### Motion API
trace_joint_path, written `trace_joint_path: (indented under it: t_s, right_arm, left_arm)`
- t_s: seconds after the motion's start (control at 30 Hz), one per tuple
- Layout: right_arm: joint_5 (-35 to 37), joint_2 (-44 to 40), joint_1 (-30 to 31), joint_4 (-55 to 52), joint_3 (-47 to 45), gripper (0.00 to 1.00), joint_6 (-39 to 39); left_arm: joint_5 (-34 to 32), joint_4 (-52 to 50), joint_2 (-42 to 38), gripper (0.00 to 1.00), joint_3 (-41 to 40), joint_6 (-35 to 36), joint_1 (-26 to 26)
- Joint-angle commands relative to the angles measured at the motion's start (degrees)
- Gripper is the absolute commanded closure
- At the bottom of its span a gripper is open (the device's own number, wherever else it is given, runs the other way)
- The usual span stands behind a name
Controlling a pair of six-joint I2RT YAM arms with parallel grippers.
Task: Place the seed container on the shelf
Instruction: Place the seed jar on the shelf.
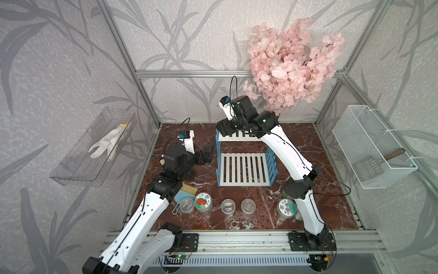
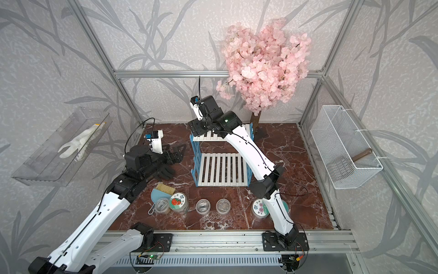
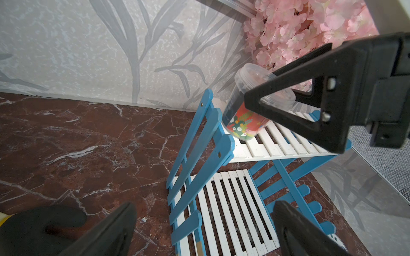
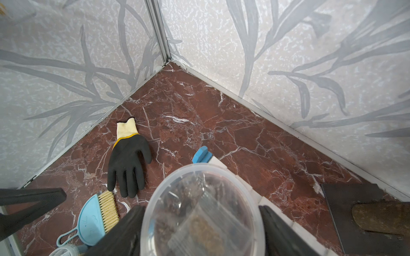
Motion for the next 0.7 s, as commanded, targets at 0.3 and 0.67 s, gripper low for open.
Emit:
trace_joint_path:
  t_s: [0.3, 0.67]
  right_arm:
    - [0.13, -1.13, -0.31, -0.77, -0.46, 0.08, 0.56]
    - [-0.93, -1.37, -0.31, -1.26, -0.44, 0.18, 1.03]
  left_arm:
    - [2.44, 1.49, -0.88, 0.00, -0.32, -0.31, 0.37]
    - [2.50, 1.76, -1.41, 0.00, -1.01, -0.83, 0.39]
